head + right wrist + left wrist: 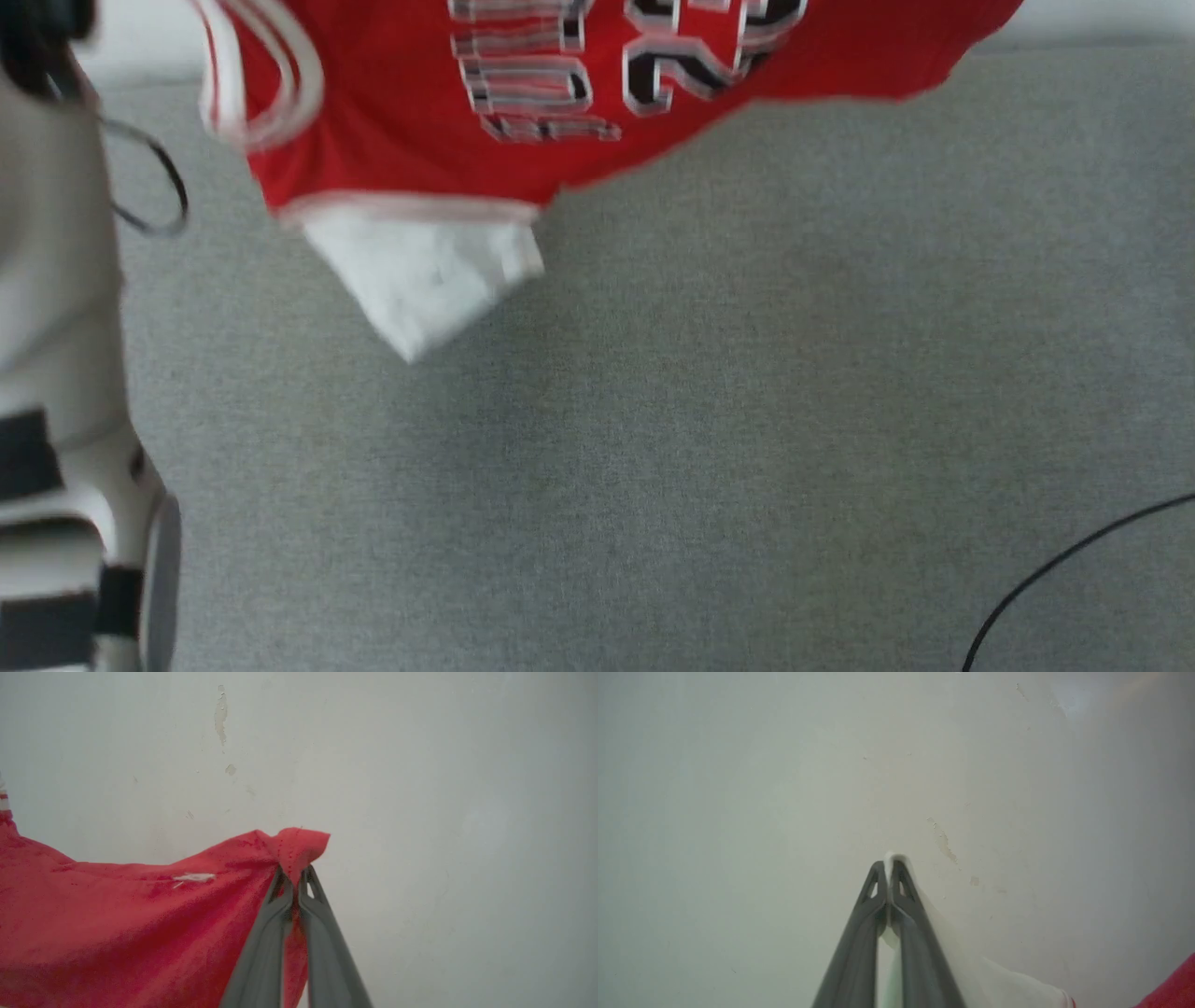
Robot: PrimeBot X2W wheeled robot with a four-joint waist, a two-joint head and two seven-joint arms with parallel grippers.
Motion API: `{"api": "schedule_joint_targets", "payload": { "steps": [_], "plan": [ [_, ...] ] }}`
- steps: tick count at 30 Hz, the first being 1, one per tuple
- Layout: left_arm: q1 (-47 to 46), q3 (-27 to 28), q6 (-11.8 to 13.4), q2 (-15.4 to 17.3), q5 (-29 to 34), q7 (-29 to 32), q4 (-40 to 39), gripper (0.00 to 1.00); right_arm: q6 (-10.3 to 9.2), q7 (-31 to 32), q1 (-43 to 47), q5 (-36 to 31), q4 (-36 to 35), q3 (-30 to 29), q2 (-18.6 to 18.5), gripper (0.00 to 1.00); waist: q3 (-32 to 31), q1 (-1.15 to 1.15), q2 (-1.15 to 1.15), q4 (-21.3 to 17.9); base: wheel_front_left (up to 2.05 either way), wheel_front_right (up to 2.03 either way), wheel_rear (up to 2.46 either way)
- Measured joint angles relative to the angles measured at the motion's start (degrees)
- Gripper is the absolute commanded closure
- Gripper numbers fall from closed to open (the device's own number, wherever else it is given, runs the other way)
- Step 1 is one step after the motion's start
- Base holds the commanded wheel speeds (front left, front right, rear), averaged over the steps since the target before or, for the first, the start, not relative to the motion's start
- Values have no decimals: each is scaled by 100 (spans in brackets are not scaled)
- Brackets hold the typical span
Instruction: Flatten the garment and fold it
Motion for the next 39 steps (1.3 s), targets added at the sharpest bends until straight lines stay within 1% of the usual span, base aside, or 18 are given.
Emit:
{"api": "schedule_joint_targets", "payload": {
  "steps": [6,12,16,20,25,30,34,39],
  "plan": [
    [-1499,-2,-49,55,40,-10,573,100,0,189,-1102,-446,3,-379,227,100,558,1,0,-41,0,0,0],
    [-2743,4,-86,175,42,-76,1013,100,0,227,-2148,-779,316,-550,256,100,1162,1,0,-68,0,0,0],
    [-3357,-60,-108,219,46,-137,1371,100,0,135,-2712,-957,580,-558,261,100,1543,1,0,-78,0,0,0],
    [-3651,-71,-138,263,46,-256,1783,100,0,7,-2996,-1077,917,-464,265,100,1852,1,0,-87,0,0,0],
    [-3462,-85,-144,296,37,-443,1984,100,1,-200,-2964,-1105,1414,-209,261,100,2051,1,0,-73,0,0,0],
    [-2620,-37,-143,335,-38,-548,1987,100,1,-595,-2544,-1106,1881,196,264,100,1944,-1,0,-40,0,0,0],
    [-1712,45,-143,299,-186,-594,1797,100,1,-889,-2023,-1033,2214,556,267,100,1773,-1,0,-12,0,0,0],
    [-186,334,-137,274,-326,-598,1121,100,1,-1268,-1209,-839,2350,1015,256,100,1479,-2,0,21,0,0,0]
  ]
}}
